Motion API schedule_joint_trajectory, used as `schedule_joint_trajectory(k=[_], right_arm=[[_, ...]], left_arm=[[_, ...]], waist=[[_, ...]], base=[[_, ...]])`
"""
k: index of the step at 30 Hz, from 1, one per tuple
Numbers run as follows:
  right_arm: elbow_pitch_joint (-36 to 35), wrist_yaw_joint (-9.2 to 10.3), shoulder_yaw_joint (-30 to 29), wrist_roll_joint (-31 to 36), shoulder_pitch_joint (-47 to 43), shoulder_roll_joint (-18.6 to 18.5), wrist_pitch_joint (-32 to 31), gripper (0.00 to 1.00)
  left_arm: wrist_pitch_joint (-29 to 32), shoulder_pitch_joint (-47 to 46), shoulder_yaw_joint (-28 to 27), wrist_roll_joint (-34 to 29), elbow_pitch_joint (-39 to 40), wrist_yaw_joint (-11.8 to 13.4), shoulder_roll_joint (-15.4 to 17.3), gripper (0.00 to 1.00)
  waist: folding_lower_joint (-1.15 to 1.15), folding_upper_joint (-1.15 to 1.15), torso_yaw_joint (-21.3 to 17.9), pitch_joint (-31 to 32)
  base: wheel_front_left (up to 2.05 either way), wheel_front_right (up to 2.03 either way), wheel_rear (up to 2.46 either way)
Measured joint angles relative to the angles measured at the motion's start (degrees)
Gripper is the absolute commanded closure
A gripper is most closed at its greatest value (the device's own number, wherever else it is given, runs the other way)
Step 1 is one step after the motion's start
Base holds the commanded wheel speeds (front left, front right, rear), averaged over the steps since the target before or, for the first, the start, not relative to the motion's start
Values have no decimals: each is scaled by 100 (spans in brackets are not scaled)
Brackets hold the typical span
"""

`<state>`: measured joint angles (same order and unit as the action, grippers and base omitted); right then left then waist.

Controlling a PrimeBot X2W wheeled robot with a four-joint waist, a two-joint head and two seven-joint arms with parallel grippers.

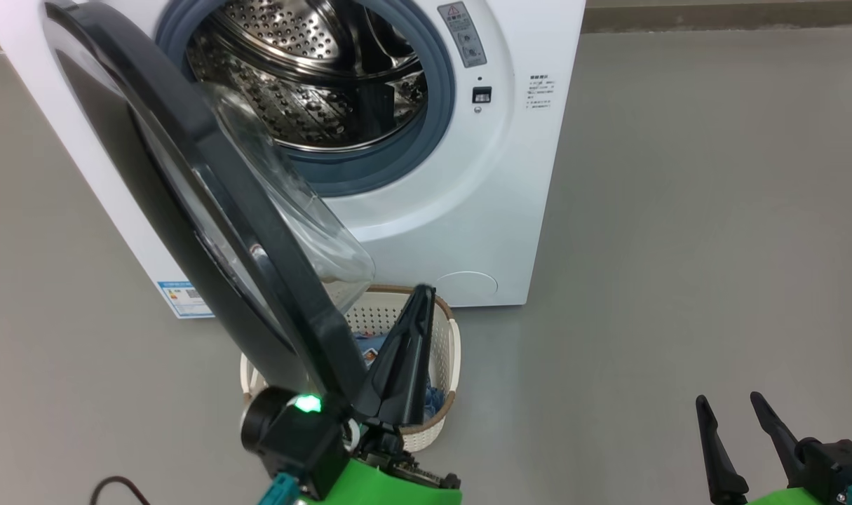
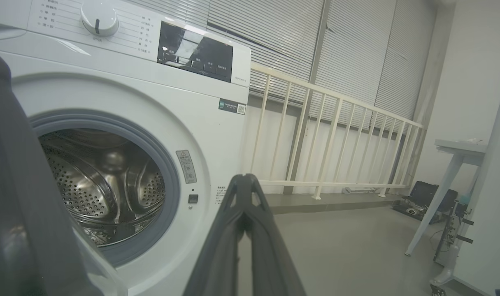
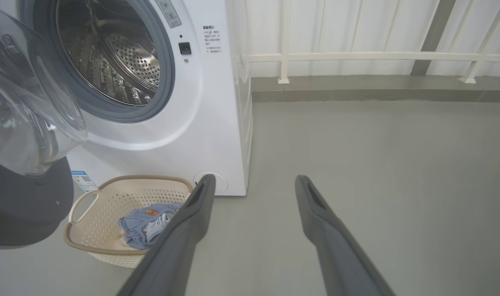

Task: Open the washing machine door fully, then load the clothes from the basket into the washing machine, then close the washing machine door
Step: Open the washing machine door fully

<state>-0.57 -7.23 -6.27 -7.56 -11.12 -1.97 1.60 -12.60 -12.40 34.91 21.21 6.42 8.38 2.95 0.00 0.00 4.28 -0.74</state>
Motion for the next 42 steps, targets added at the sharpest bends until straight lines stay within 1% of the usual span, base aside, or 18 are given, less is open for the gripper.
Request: schedule_joint_trajectory(k=[5, 7, 13, 16, 31, 35, 42], right_arm=[[4, 0, -3, -2, 24, -1, -1, 0], [12, 0, -9, -3, 38, 0, -1, 0], [32, 0, -44, -45, 40, 0, -1, 0], [36, 0, -51, -154, 40, -1, -2, 0], [81, 0, -120, -205, 37, 0, -9, 0], [92, 0, -168, -222, 26, 0, -10, 0], [114, 0, -266, -271, -6, 0, -55, 0]], left_arm=[[-4, -4, 55, 416, -528, 341, 1, 100], [-10, -20, 53, 532, -726, 438, 1, 100], [-85, -52, -10, 715, -1235, 604, 0, 100], [-110, -91, -82, 747, -1428, 631, 0, 100], [-162, -114, -265, 803, -1773, 634, -16, 100], [-162, -110, -272, 793, -1788, 681, -20, 100], [-162, -17, -229, 788, -1794, 679, -38, 100]], waist=[[0, 0, -27, -62], [0, 0, -30, -82], [0, 0, -11, -89], [0, 0, -4, -72], [0, 0, 127, -31], [0, 0, 194, 25], [0, 0, 395, 99]], base=[[0, 0, 0], [0, 0, 0], [0, 0, 0], [0, 0, 0], [0, 0, 0], [0, 0, 0], [0, 0, 0]])
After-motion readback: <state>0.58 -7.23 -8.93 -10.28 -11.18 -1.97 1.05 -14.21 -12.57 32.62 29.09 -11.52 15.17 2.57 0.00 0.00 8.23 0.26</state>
